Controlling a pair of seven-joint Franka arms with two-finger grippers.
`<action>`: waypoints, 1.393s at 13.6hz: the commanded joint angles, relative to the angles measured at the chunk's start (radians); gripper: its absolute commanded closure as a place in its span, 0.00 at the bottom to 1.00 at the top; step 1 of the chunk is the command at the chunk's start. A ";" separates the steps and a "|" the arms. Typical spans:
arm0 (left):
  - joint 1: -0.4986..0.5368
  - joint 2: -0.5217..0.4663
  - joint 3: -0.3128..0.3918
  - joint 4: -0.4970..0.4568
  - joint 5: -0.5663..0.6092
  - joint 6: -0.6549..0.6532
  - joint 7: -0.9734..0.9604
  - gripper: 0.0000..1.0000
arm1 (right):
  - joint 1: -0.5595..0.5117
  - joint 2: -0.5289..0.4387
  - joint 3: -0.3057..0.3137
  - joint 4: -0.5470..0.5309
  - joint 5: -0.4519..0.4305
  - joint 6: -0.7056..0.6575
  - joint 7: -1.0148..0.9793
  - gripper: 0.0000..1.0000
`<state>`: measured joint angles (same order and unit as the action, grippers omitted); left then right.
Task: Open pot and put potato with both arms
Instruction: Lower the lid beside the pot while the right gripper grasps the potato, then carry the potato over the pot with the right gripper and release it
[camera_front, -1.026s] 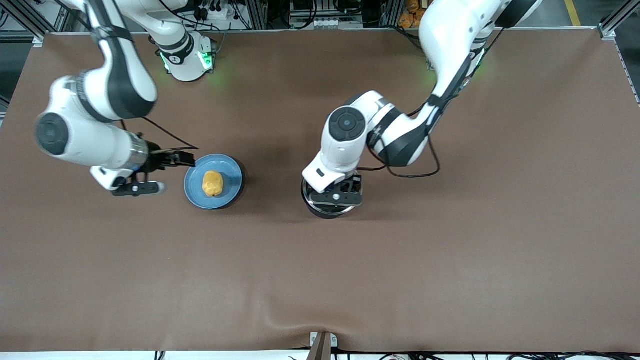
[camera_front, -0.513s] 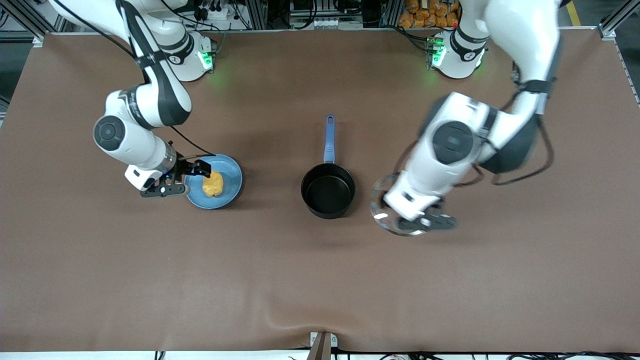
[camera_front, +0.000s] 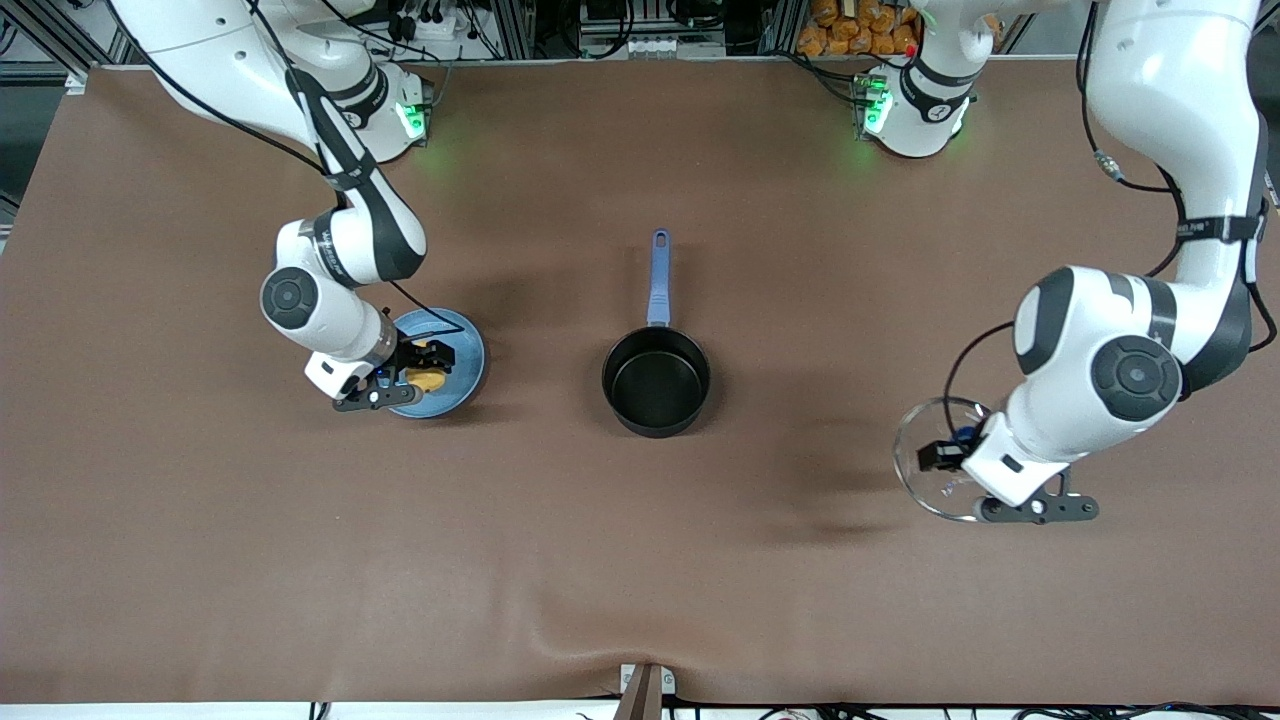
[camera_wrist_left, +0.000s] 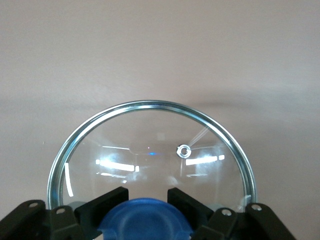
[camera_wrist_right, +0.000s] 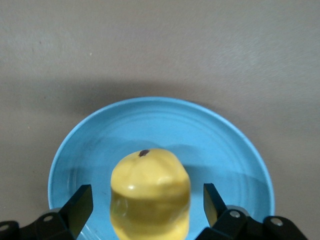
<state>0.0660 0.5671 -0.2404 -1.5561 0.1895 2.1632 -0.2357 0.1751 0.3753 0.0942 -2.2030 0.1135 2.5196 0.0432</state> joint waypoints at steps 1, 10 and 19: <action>0.066 0.020 -0.016 -0.131 0.022 0.177 0.045 1.00 | 0.006 -0.018 -0.005 -0.024 -0.023 0.019 -0.013 0.55; 0.074 0.120 -0.013 -0.131 0.021 0.224 0.065 0.59 | 0.059 -0.023 -0.004 0.456 -0.008 -0.569 0.128 1.00; 0.070 0.048 -0.019 -0.116 0.021 0.207 0.049 0.00 | 0.375 0.357 -0.014 1.083 0.031 -0.578 0.547 1.00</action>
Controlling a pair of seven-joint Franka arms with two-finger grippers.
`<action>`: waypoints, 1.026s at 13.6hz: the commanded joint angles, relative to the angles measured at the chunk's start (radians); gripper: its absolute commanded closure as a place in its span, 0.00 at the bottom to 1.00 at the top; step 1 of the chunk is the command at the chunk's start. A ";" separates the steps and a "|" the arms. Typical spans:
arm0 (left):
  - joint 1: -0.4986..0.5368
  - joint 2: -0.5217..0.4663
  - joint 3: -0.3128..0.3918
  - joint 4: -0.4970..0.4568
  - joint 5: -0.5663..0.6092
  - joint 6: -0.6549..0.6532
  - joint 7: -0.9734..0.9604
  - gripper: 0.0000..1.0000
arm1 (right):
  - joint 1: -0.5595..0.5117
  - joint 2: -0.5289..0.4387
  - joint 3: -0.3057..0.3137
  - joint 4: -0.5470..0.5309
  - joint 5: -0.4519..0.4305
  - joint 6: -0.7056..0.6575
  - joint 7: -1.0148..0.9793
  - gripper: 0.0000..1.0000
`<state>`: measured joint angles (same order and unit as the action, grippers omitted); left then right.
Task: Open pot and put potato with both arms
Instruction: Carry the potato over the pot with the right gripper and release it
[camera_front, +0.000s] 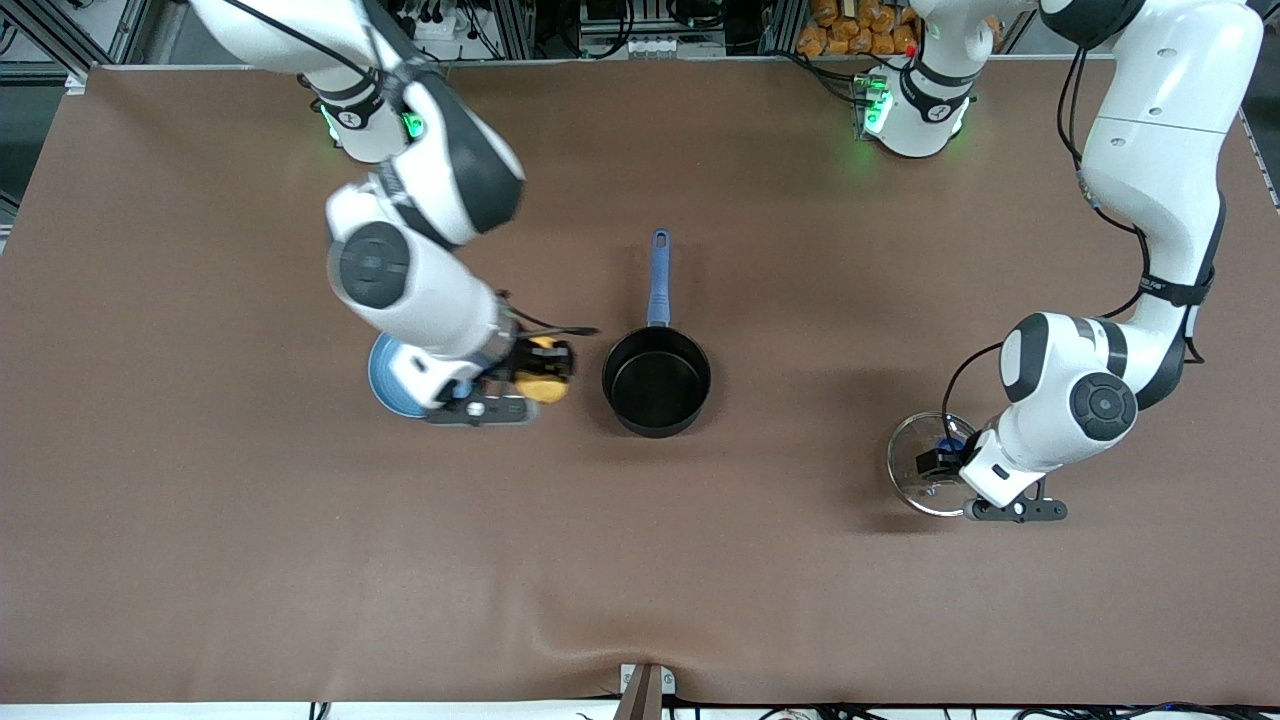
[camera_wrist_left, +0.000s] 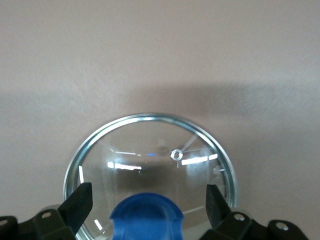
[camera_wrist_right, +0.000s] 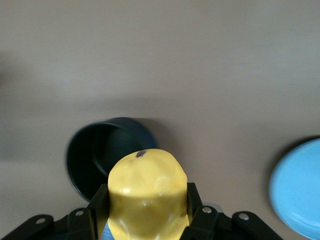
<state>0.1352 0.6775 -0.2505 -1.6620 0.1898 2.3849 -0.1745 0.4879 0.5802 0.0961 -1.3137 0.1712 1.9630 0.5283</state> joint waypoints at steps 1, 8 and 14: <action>0.003 -0.094 -0.012 -0.010 0.020 -0.030 -0.011 0.00 | 0.092 0.182 -0.016 0.211 -0.065 -0.006 0.091 1.00; 0.001 -0.341 -0.013 0.063 0.007 -0.293 -0.006 0.00 | 0.198 0.314 -0.018 0.205 -0.162 0.146 0.168 1.00; 0.010 -0.565 -0.007 0.076 -0.128 -0.568 -0.002 0.00 | 0.207 0.366 -0.018 0.195 -0.193 0.160 0.208 0.59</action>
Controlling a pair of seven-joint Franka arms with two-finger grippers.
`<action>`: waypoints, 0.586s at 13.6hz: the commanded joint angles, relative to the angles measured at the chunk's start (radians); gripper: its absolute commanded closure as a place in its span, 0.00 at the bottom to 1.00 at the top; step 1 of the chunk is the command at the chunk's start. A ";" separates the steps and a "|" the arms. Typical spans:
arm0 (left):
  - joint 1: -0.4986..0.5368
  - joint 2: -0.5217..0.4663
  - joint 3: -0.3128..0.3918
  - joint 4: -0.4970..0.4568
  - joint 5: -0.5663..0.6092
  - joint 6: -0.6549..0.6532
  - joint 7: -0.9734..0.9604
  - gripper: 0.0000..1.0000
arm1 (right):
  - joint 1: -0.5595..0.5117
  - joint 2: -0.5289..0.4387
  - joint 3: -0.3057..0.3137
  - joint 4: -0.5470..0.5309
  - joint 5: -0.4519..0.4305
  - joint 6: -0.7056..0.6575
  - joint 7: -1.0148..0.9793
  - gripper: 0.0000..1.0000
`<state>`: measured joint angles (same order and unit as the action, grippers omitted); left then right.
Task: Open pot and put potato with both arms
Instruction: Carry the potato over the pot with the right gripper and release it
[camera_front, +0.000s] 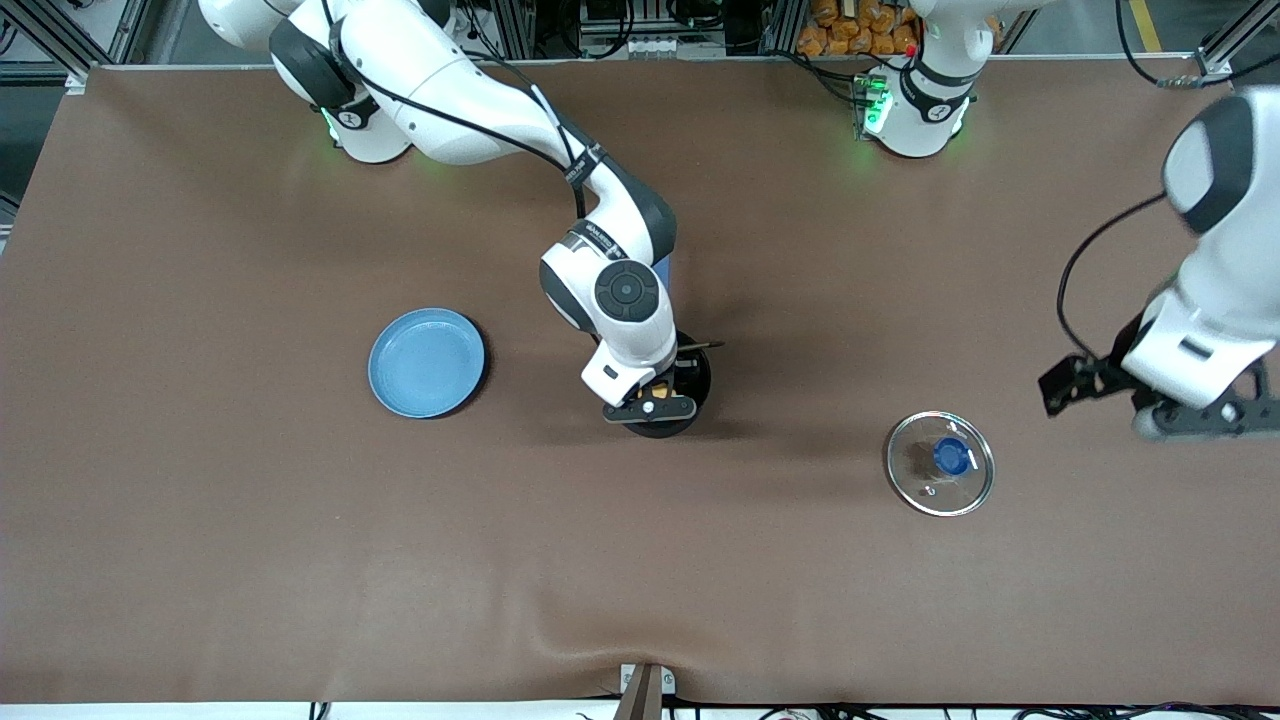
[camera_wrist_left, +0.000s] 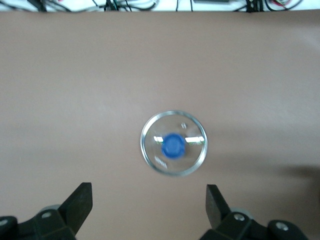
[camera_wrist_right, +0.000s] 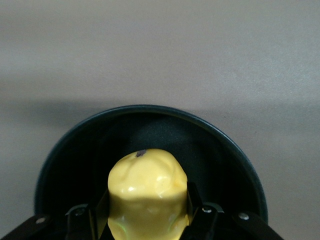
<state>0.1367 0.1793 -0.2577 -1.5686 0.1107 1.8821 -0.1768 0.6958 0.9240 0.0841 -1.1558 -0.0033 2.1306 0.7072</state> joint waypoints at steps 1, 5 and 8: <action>0.008 -0.084 -0.001 -0.014 -0.052 -0.089 0.003 0.00 | 0.001 0.033 -0.006 0.037 -0.026 -0.005 0.037 0.01; -0.002 -0.089 -0.009 0.060 -0.055 -0.161 -0.004 0.00 | 0.001 0.038 -0.010 0.045 -0.027 0.026 0.074 0.00; 0.009 -0.124 -0.002 0.065 -0.093 -0.253 -0.001 0.00 | -0.013 -0.011 -0.007 0.057 -0.021 -0.056 0.077 0.00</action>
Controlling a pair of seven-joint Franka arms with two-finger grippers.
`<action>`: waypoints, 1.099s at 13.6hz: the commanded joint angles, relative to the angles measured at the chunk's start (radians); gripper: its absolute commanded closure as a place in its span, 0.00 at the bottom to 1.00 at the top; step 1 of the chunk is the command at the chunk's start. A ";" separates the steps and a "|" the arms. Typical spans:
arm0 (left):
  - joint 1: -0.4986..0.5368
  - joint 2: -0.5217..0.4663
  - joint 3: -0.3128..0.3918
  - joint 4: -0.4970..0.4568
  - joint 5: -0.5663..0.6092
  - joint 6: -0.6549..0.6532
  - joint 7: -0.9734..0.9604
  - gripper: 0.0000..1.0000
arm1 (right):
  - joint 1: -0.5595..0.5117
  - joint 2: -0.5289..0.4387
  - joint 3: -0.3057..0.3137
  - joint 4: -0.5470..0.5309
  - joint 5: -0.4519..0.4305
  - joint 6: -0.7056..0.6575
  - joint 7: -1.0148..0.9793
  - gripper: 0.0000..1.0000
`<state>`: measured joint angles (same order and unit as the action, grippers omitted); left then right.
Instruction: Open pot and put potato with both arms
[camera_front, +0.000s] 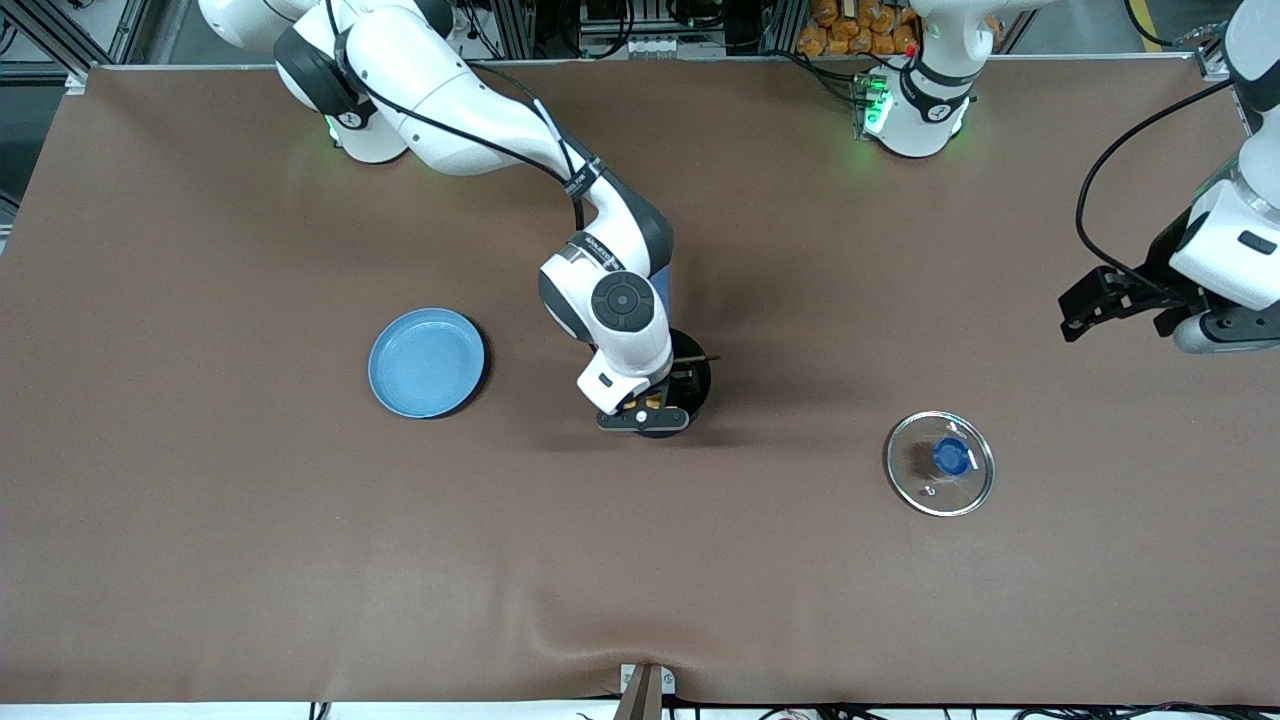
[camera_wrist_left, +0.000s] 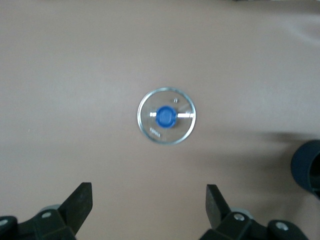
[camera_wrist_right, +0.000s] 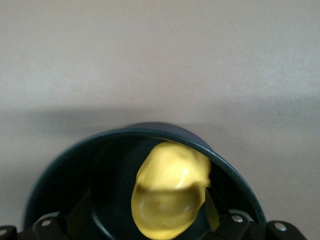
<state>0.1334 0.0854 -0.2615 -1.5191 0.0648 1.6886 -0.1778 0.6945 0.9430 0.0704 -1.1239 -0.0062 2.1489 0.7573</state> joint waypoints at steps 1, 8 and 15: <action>0.014 -0.044 0.005 0.016 -0.074 -0.064 -0.006 0.00 | -0.030 -0.055 0.015 0.054 -0.014 -0.125 0.027 0.00; -0.270 -0.091 0.317 0.020 -0.127 -0.233 0.024 0.00 | -0.191 -0.223 -0.046 0.151 0.043 -0.536 -0.002 0.00; -0.155 -0.179 0.221 -0.016 -0.125 -0.271 0.017 0.00 | -0.553 -0.363 -0.009 0.144 0.051 -0.718 -0.518 0.00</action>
<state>-0.0038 -0.0642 -0.0884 -1.5080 -0.0412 1.4264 -0.1613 0.2284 0.6220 0.0170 -0.9554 0.0342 1.4417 0.3288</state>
